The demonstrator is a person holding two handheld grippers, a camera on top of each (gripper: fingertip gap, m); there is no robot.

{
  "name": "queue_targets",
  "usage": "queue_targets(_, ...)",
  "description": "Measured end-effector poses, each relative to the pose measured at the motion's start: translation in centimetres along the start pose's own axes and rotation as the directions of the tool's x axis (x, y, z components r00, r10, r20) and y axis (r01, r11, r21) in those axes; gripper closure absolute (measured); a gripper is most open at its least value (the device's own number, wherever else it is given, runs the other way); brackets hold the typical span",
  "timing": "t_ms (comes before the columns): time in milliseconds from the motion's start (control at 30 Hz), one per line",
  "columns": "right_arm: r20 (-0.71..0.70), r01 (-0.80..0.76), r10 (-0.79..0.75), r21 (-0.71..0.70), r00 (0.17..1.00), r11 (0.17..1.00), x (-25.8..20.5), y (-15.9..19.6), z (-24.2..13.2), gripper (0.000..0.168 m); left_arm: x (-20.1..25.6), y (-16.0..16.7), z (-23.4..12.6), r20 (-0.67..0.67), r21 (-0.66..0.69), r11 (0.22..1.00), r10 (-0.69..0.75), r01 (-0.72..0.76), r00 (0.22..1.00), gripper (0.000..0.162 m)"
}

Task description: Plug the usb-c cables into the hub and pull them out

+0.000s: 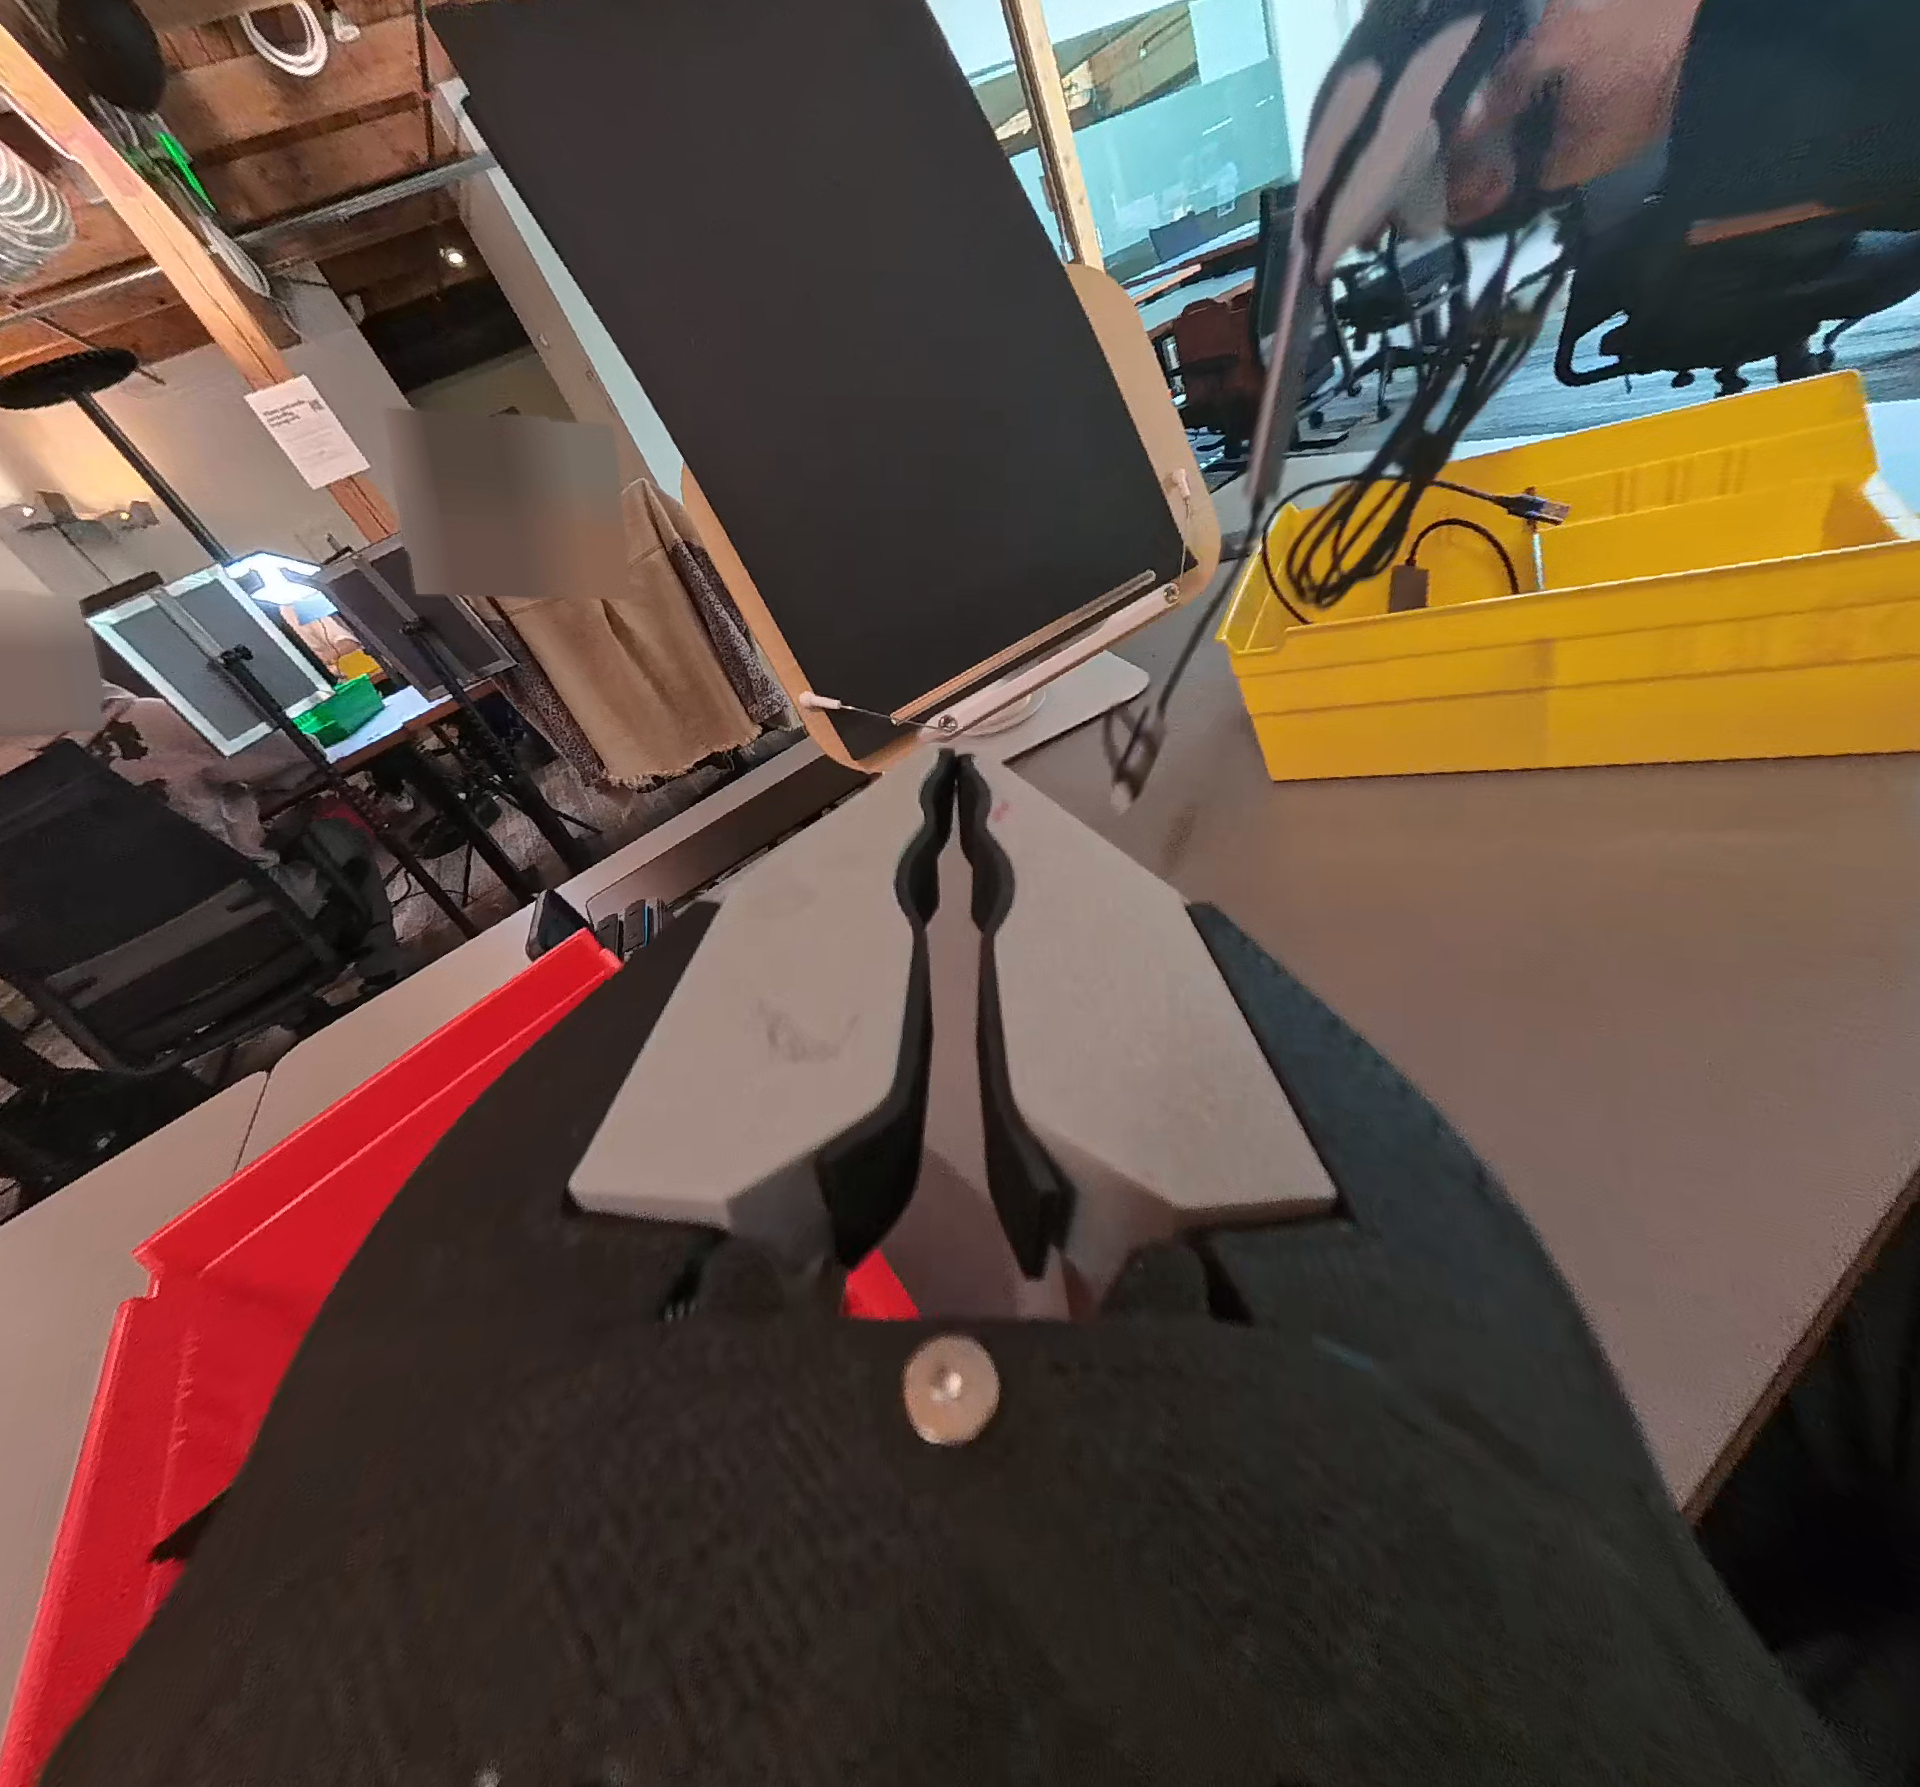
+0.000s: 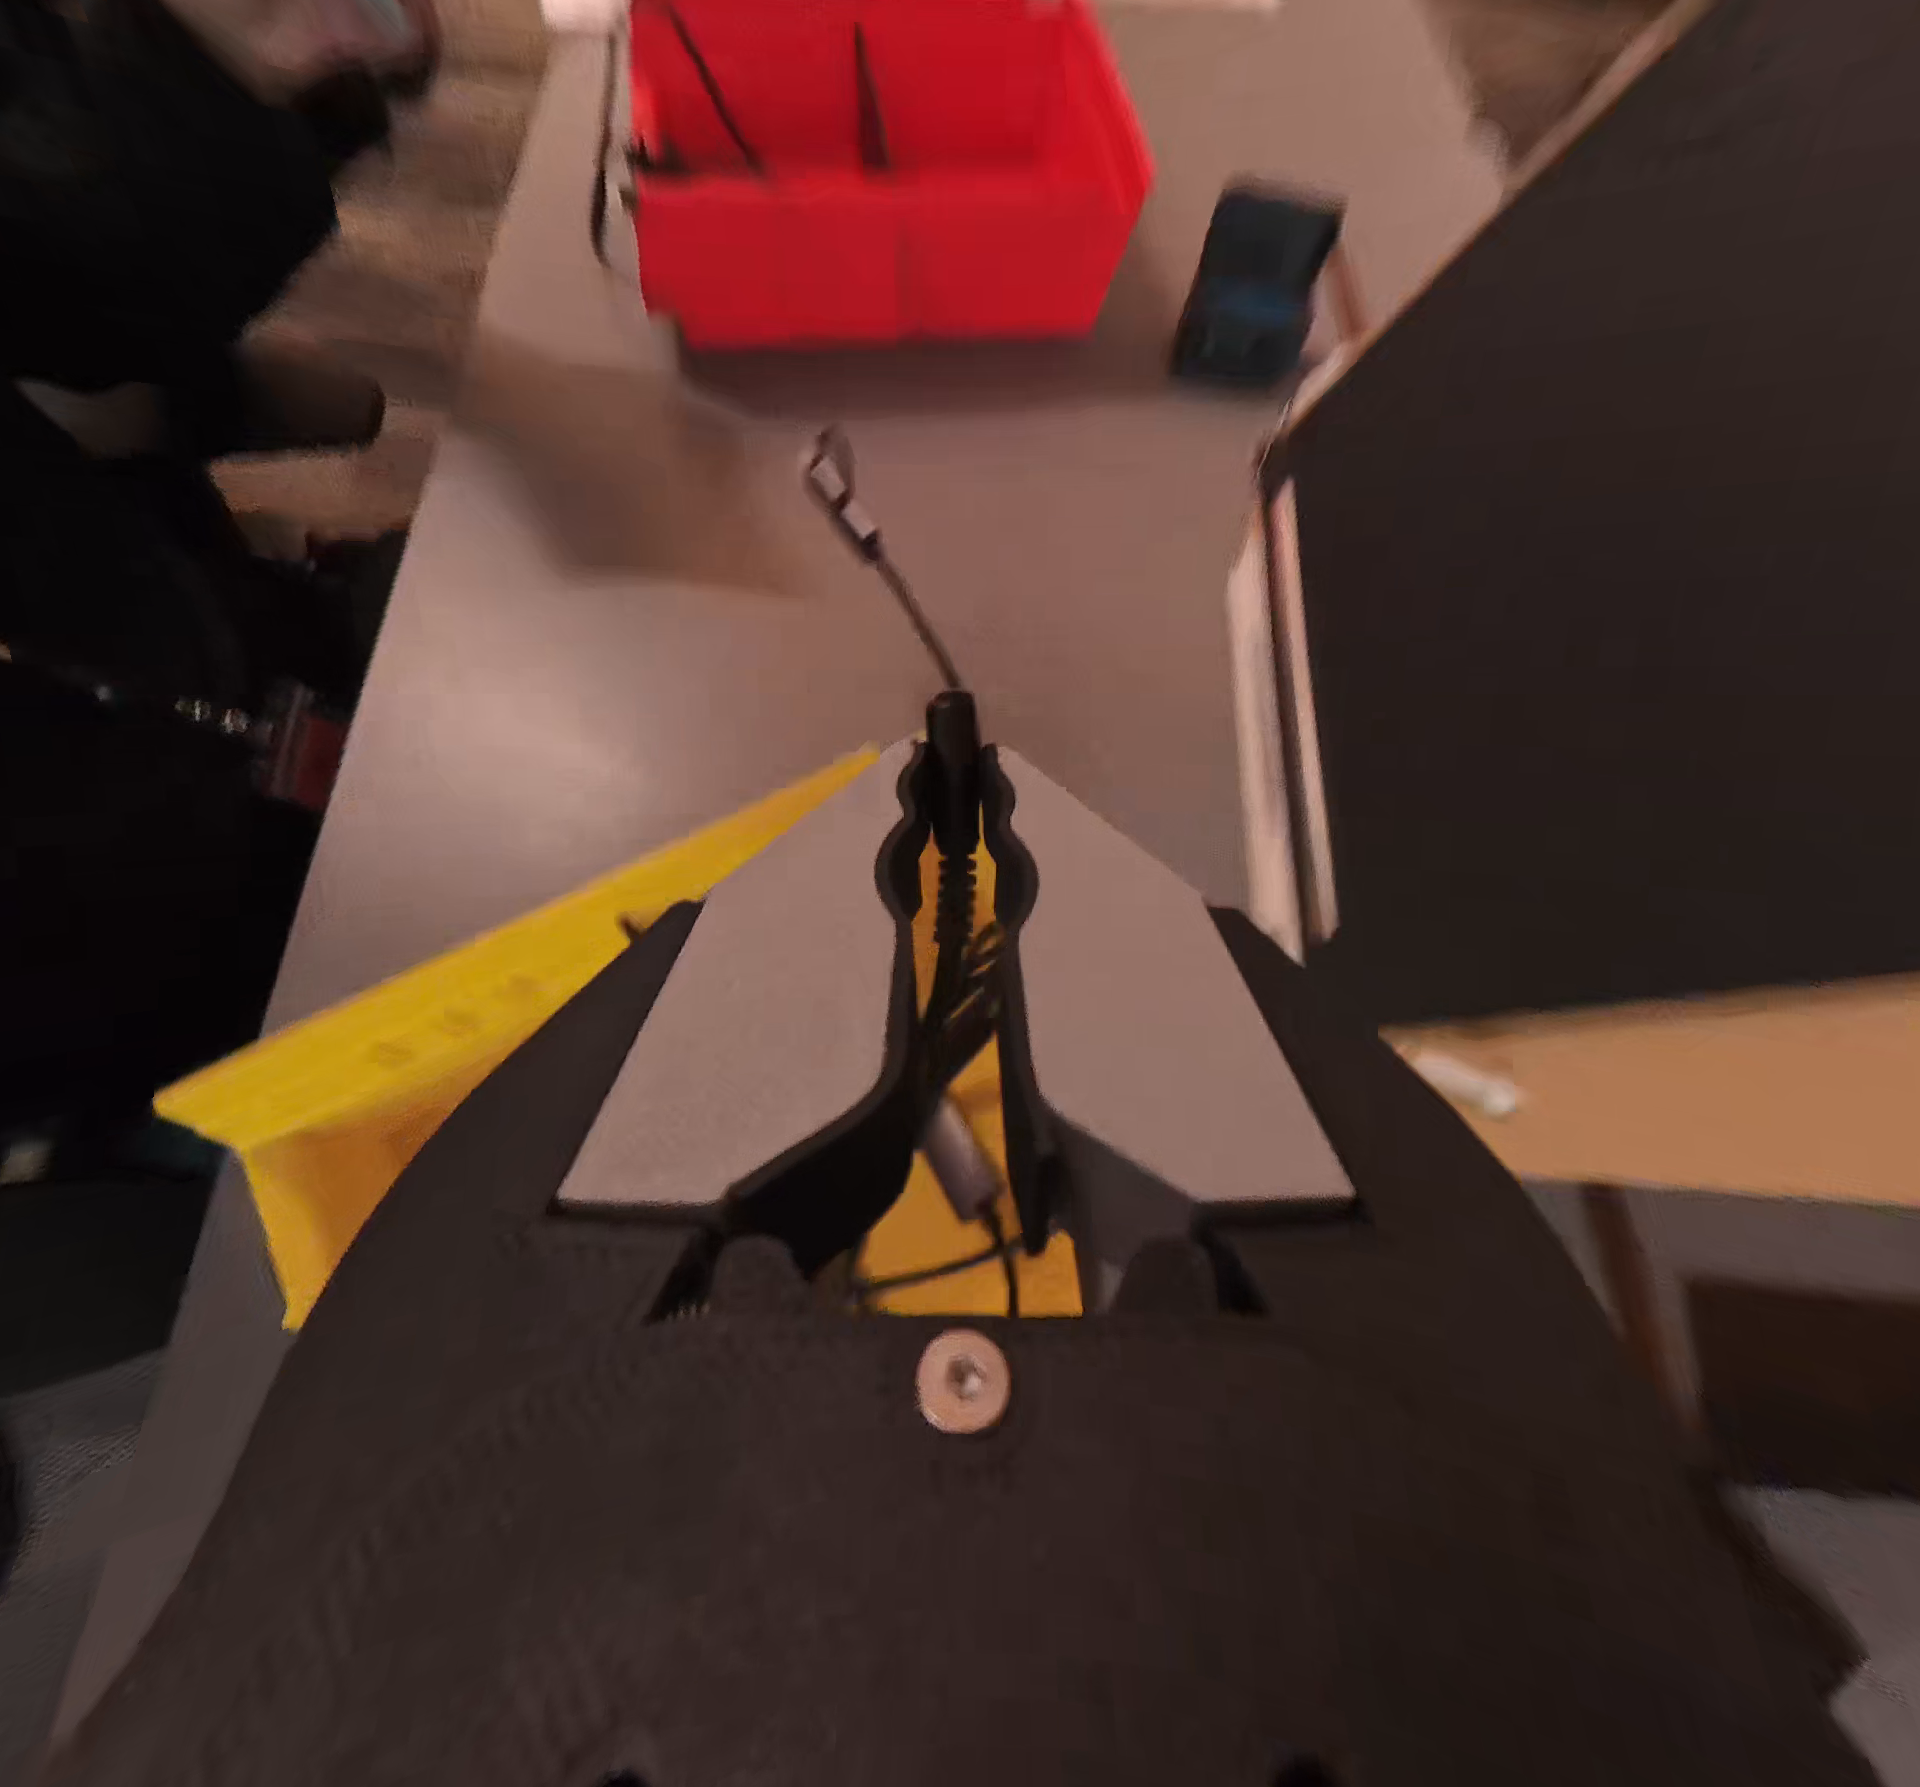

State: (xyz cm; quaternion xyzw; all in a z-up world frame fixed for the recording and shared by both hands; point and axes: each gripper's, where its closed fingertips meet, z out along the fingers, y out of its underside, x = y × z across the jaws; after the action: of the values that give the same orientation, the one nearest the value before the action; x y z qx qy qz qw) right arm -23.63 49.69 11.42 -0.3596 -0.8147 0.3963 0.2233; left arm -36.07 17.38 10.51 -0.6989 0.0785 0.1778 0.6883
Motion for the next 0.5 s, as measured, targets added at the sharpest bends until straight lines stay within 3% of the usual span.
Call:
queue_targets(67, 0.034, -0.103, 0.109, -0.150, 0.993, 0.983, 0.7, 4.9, 1.7, 0.162, 0.0, 0.2, 0.1, 0.001, -0.007, 1.000, 0.000, 0.000, 1.000, 0.162)
queue_targets(167, -0.033, -0.215, 0.220, -0.393, 0.975, 0.894, 1.7, 11.4, 1.8, 0.161, -0.2, 0.6, 0.2, 0.008, -0.022, 1.000, 0.007, -0.007, 1.000, 0.162)
queue_targets(233, -0.098, -0.220, 0.198, -0.524, 0.975, 0.823, 2.1, 14.2, 1.8, 0.162, -0.3, 0.8, 0.3, 0.013, -0.028, 1.000, 0.010, -0.010, 1.000, 0.162)
queue_targets(333, -0.186, -0.209, 0.105, -0.730, 0.977, 0.650, 3.0, 17.9, 2.0, 0.162, -0.5, 1.1, 0.5, 0.012, -0.033, 0.999, 0.002, -0.001, 1.000, 0.162)
queue_targets(500, -0.229, -0.179, -0.065, -0.884, 0.971, 0.431, 4.7, 21.8, 3.2, 0.158, -0.5, 1.9, 1.0, 0.027, -0.068, 0.998, 0.008, -0.006, 1.000, 0.162)
